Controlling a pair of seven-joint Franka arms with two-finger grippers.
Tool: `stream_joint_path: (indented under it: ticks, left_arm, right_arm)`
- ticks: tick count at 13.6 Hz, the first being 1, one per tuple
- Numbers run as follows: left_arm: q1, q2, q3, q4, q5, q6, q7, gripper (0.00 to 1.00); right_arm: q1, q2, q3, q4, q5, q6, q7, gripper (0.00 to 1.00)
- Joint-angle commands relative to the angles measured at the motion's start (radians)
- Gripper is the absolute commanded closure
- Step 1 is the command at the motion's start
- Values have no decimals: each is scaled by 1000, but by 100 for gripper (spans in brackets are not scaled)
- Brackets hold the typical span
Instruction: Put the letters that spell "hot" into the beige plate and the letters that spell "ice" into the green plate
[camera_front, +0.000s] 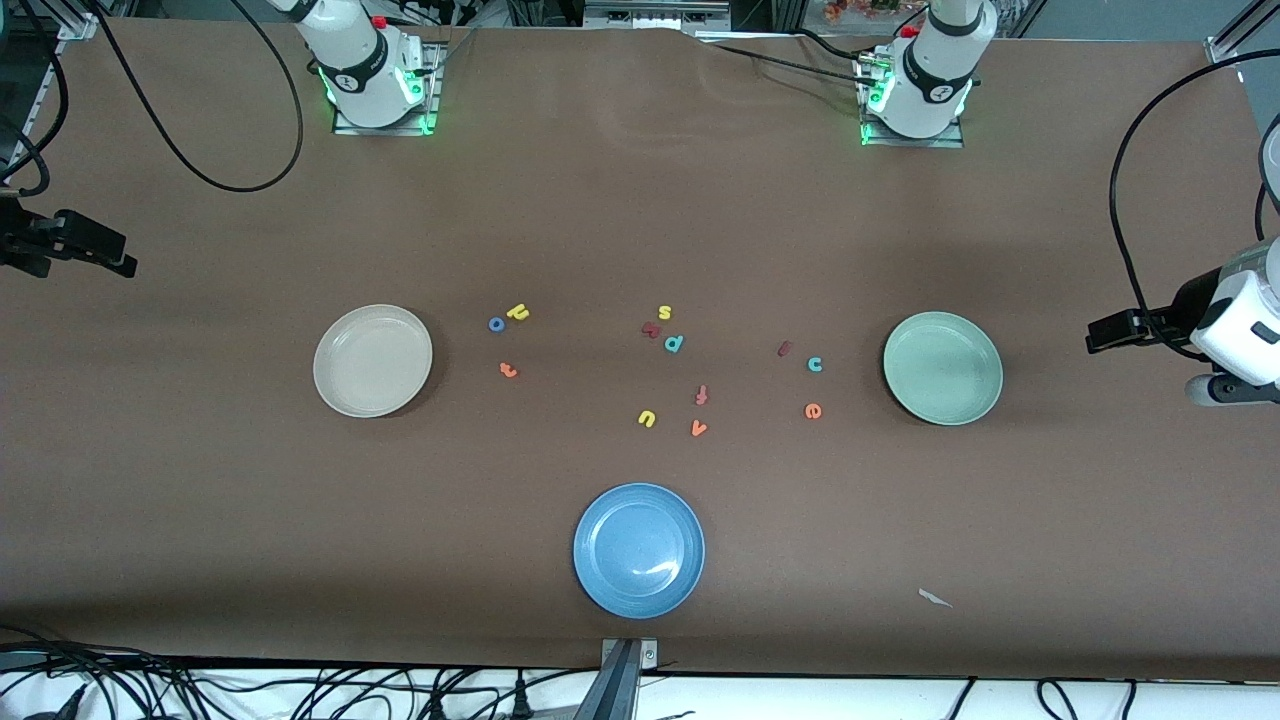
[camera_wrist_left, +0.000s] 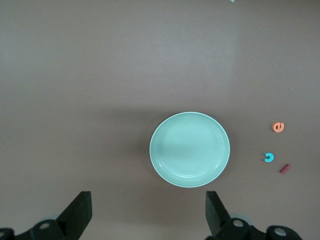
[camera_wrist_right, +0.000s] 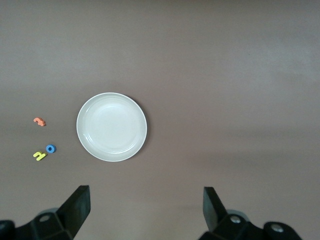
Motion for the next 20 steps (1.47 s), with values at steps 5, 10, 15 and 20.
stream_joint_path:
  ticks: [5,10,15,20]
  left_arm:
    - [-5,-23,-1,-20,13,-6,-7,0]
    - [-5,-23,-1,-20,13,-6,-7,0]
    - [-5,-23,-1,-20,13,-6,-7,0]
    - [-4,-23,0,-20,13,-6,-7,0]
  right_arm:
    - [4,8,-14,27,12,-21,-3,0]
    - [7,8,-11,27,15,-27,-51,0]
    - [9,2,-4,29,17,-31,-49,0]
    - [14,4,-1,29,15,-30,-46,0]
